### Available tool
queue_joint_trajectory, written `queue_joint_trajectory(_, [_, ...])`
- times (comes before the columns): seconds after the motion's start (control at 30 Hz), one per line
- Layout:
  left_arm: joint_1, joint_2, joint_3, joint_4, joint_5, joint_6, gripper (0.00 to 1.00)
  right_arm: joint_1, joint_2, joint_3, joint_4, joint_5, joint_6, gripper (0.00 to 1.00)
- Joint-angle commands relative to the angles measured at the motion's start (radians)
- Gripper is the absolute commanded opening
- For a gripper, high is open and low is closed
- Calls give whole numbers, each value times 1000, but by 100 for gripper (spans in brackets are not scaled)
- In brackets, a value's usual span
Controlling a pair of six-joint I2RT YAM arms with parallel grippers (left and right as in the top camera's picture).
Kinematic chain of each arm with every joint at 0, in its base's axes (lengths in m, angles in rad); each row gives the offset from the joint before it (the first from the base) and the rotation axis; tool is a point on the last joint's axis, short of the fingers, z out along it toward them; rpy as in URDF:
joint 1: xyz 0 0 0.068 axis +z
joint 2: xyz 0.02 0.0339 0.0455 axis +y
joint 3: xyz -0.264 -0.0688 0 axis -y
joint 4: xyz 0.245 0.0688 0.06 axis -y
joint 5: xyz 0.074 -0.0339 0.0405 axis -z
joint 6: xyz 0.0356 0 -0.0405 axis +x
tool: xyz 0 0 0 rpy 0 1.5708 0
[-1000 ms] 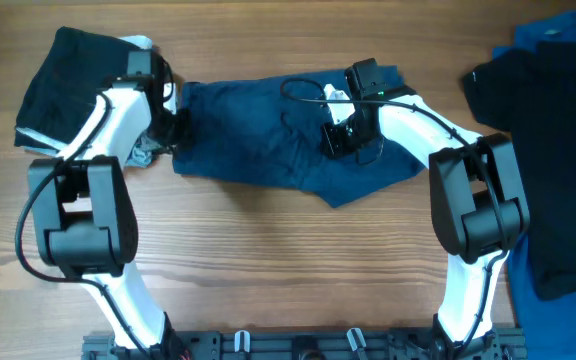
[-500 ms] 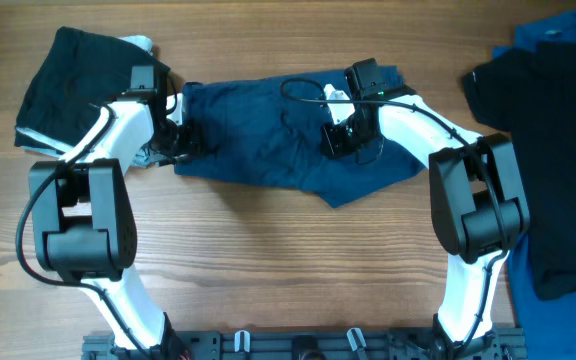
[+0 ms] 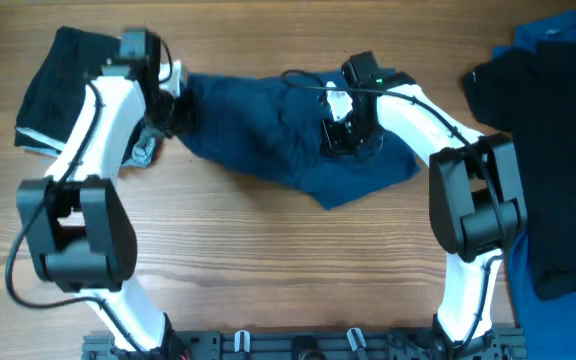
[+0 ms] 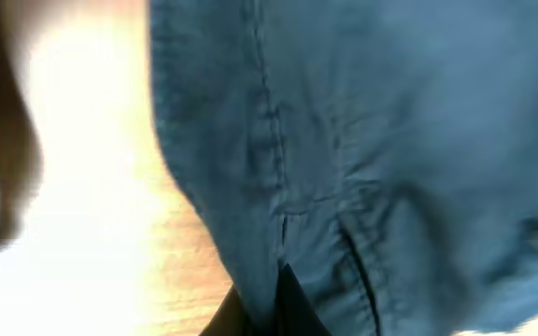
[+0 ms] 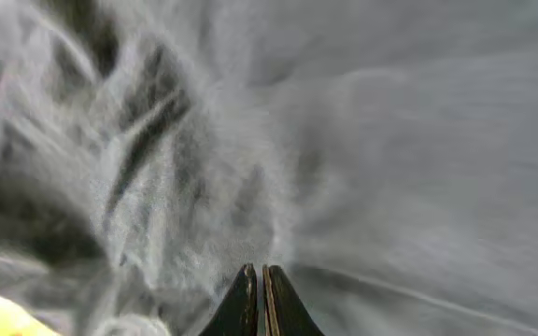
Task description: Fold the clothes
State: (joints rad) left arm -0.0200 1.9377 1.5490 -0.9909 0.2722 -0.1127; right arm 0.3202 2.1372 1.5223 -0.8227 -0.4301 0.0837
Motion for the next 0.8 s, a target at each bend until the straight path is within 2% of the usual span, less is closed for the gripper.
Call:
queue_joint_trajectory(0.0, [-64,-51,176,-63,-42,2,4,6,-35,23,3,-67,222,4])
queue_joint_trajectory(0.07, [-114,-51,222,-61,-113,2,4,10,-34,16,27,-173,304,4])
queue_joint_trajectory(0.13, [-167,-51,247,-56,-140,2,4,23,-34,-15,138,-289,402,4])
queue_joint_trajectory(0.3, [-192,-51,280,-59,-140,2,4,57,-33,-147,361,-247,578,4])
queue_joint_trajectory(0.47, [-192,-53,398,-158,-140,6,4,137,-33,-311,671,-195,761,4])
queue_joint_trajectory(0.57, [-194,-53,412,-183,-141,64,4,149,-38,-307,721,-217,713,4])
queue_joint_trajectory(0.67, [-205,-53,412,-191,-143,89,4,98,-105,-284,724,-273,621,4])
queue_joint_trajectory(0.77, [-233,-53,412,-194,-167,114,4,-20,-244,-284,622,-275,475,4])
